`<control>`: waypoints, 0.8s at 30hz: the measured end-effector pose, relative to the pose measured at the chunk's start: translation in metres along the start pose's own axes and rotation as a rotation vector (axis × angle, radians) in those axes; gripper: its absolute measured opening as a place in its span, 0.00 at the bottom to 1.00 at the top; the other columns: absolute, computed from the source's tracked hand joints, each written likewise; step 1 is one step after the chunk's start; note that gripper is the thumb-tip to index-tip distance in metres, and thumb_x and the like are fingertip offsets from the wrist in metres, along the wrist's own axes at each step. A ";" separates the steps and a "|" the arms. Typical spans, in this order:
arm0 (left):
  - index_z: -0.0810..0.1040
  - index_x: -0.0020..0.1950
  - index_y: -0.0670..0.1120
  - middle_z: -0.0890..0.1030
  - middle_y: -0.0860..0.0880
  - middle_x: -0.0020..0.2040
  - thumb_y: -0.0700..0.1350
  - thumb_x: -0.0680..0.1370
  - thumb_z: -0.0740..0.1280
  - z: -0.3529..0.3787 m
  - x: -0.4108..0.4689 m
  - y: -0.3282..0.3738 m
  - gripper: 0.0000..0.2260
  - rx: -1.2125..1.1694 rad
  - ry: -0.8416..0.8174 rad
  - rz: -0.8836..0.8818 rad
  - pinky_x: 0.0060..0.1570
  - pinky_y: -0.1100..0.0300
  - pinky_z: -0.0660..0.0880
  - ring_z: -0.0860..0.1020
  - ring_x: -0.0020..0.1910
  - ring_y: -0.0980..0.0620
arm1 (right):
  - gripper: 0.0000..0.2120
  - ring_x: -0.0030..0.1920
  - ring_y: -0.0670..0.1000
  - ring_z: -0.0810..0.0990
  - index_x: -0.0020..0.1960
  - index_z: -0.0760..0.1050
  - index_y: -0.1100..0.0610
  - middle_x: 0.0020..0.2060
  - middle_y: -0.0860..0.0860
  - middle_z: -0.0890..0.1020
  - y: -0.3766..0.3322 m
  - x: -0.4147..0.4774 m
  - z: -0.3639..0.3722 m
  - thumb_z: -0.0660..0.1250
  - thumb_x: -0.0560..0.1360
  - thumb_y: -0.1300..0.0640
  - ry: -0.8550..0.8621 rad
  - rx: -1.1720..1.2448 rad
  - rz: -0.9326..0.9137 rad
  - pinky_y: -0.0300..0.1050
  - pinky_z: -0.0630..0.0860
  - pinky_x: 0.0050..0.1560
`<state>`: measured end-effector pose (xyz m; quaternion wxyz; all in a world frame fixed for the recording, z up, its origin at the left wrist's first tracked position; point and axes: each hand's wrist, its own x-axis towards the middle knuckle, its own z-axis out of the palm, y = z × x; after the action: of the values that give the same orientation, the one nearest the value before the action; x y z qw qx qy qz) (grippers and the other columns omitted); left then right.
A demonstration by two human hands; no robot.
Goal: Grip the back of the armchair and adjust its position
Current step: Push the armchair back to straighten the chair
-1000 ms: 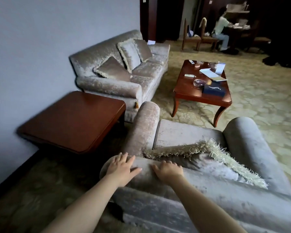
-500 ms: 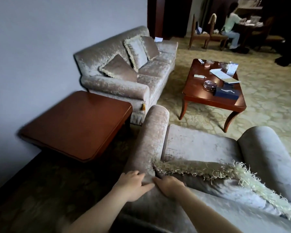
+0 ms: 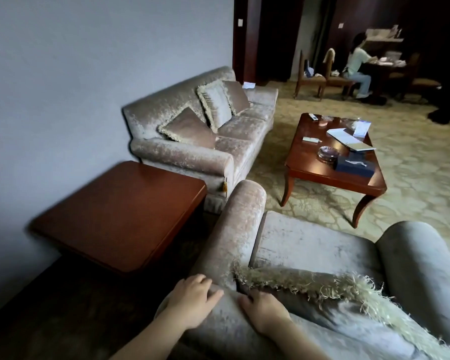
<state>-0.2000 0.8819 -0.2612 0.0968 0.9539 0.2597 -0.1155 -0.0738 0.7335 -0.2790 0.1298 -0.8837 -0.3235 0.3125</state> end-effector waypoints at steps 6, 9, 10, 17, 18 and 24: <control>0.49 0.78 0.50 0.46 0.48 0.79 0.65 0.77 0.49 0.008 -0.039 0.010 0.33 0.077 -0.025 0.136 0.73 0.48 0.45 0.48 0.76 0.48 | 0.22 0.59 0.58 0.78 0.58 0.77 0.53 0.59 0.57 0.80 0.000 -0.023 -0.011 0.54 0.76 0.40 0.083 -0.007 0.018 0.46 0.74 0.56; 0.46 0.78 0.49 0.45 0.48 0.79 0.66 0.77 0.48 0.013 -0.055 0.022 0.35 0.121 -0.021 0.184 0.73 0.46 0.42 0.43 0.77 0.47 | 0.22 0.59 0.59 0.78 0.59 0.76 0.53 0.59 0.58 0.80 0.023 -0.047 -0.015 0.55 0.76 0.42 0.142 -0.046 0.060 0.47 0.74 0.55; 0.46 0.78 0.49 0.44 0.48 0.79 0.66 0.77 0.48 0.015 -0.058 0.027 0.35 0.119 -0.018 0.190 0.73 0.45 0.41 0.42 0.76 0.46 | 0.22 0.59 0.59 0.78 0.60 0.76 0.53 0.59 0.58 0.80 0.034 -0.056 -0.017 0.55 0.76 0.42 0.170 -0.065 0.083 0.48 0.74 0.55; 0.46 0.78 0.46 0.43 0.45 0.78 0.65 0.77 0.47 0.037 -0.075 0.098 0.35 0.117 0.066 0.321 0.72 0.46 0.37 0.39 0.76 0.47 | 0.24 0.64 0.56 0.75 0.61 0.74 0.52 0.64 0.55 0.77 0.151 -0.143 -0.031 0.50 0.78 0.38 0.340 -0.176 0.318 0.48 0.68 0.64; 0.45 0.78 0.46 0.42 0.45 0.78 0.65 0.77 0.46 0.040 -0.078 0.112 0.35 0.119 0.061 0.350 0.72 0.46 0.36 0.39 0.76 0.47 | 0.24 0.66 0.55 0.73 0.61 0.73 0.52 0.65 0.54 0.76 0.168 -0.154 -0.031 0.51 0.78 0.37 0.368 -0.190 0.360 0.48 0.65 0.66; 0.42 0.77 0.46 0.39 0.45 0.78 0.64 0.78 0.47 0.047 -0.089 0.195 0.35 0.123 0.031 0.493 0.71 0.48 0.35 0.36 0.76 0.46 | 0.28 0.71 0.52 0.66 0.66 0.69 0.50 0.69 0.52 0.71 0.244 -0.199 -0.043 0.49 0.77 0.33 0.405 -0.215 0.493 0.51 0.61 0.69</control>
<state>-0.1820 0.6632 -0.2574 0.0599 0.9941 0.0131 -0.0894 -0.0452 0.4178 -0.2577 0.0177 -0.9881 -0.0986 0.1167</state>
